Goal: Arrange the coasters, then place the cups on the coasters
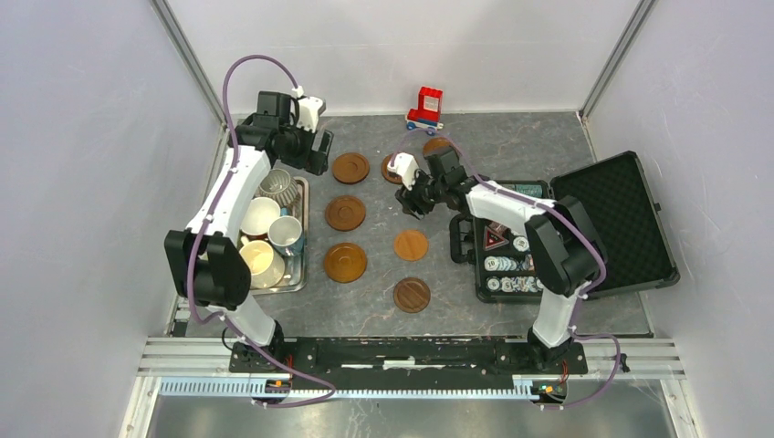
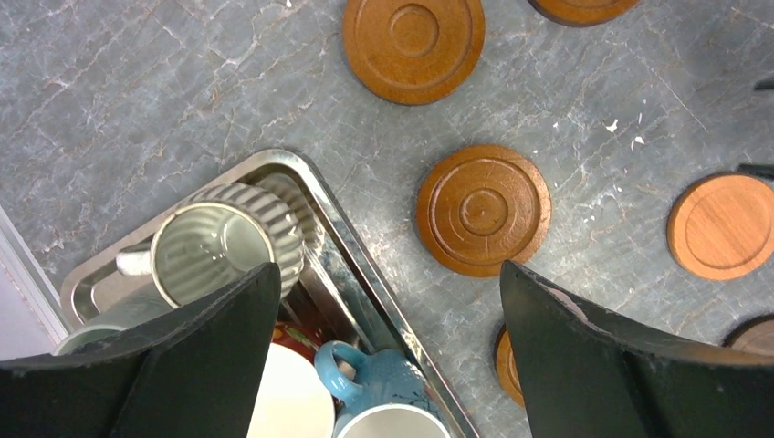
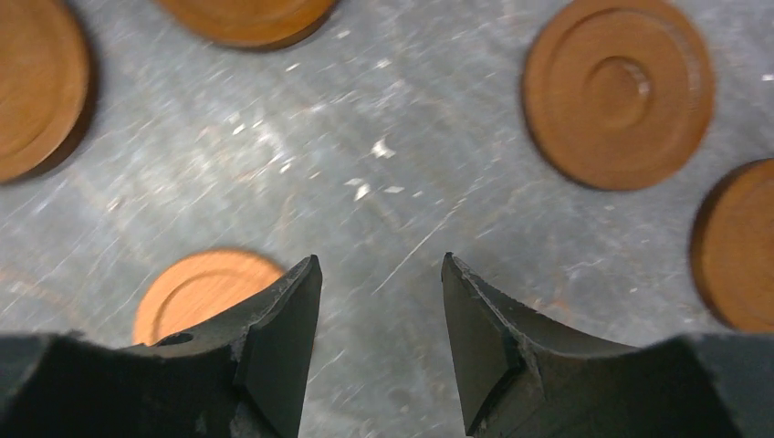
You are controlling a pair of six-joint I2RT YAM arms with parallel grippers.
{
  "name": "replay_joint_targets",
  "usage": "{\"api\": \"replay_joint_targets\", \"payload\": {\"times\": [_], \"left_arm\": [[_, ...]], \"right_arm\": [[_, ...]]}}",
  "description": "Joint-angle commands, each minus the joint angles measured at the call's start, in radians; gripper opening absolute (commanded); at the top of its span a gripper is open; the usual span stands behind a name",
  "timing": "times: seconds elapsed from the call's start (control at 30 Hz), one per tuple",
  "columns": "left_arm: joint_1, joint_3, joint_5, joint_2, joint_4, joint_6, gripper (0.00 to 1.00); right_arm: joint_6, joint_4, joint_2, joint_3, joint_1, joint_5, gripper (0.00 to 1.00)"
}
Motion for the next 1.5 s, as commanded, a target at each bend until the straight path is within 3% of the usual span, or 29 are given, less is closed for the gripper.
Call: {"api": "replay_joint_targets", "payload": {"times": [0.0, 0.37, 0.8, 1.07, 1.47], "left_arm": [[0.004, 0.069, 0.011, 0.027, 0.016, 0.000, 0.96], [0.006, 0.093, -0.016, 0.053, 0.011, -0.011, 0.96], [0.011, 0.143, -0.027, 0.077, -0.019, -0.010, 0.96], [0.012, 0.155, -0.026, 0.079, -0.027, -0.011, 0.97], [0.012, 0.138, -0.016, 0.061, -0.026, -0.023, 0.97]], "right_arm": [[0.093, 0.137, 0.096, 0.118, -0.015, 0.118, 0.58], [0.251, 0.235, 0.296, 0.333, -0.059, 0.292, 0.61], [0.245, 0.269, 0.499, 0.541, -0.073, 0.330, 0.61], [0.263, 0.178, 0.471, 0.477, -0.098, 0.272, 0.53], [0.246, 0.143, 0.284, 0.159, -0.101, 0.192, 0.46]]}}
